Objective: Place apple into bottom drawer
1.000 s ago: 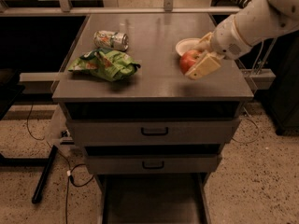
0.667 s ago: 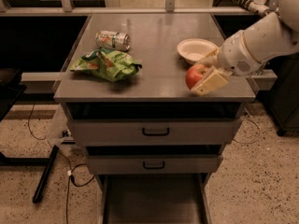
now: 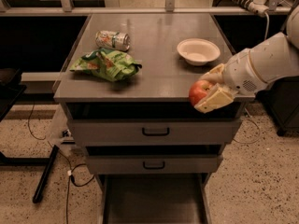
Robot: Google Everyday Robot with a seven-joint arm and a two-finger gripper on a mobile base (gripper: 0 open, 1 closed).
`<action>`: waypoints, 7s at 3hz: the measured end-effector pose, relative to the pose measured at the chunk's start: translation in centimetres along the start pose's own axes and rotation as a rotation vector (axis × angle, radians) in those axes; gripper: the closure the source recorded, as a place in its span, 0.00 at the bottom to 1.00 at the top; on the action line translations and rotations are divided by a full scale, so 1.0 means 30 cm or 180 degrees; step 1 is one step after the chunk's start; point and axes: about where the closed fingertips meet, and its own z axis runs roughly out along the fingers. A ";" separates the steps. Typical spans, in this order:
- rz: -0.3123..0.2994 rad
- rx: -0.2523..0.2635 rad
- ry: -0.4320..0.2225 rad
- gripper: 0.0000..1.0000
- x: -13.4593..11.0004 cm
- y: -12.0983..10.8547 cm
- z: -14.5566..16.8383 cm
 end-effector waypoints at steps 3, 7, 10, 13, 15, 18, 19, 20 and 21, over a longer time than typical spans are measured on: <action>-0.0095 0.0102 -0.0164 1.00 0.175 0.284 0.180; 0.0153 0.0539 -0.0177 1.00 0.565 0.343 0.527; 0.0147 0.0355 -0.0463 1.00 0.680 0.429 0.742; 0.0393 0.0086 -0.0879 1.00 1.002 0.471 1.129; 0.0443 -0.0013 -0.0805 1.00 1.026 0.487 1.232; 0.0543 0.0006 -0.0810 1.00 1.208 0.549 1.685; 0.0507 0.0037 -0.0797 1.00 1.262 0.573 1.820; 0.0529 0.0077 -0.0745 1.00 1.325 0.584 1.934; 0.0549 0.0088 -0.0742 0.82 1.335 0.583 1.944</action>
Offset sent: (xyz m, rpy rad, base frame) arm -0.1032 0.0110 -0.1066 0.0493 -0.0415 0.0074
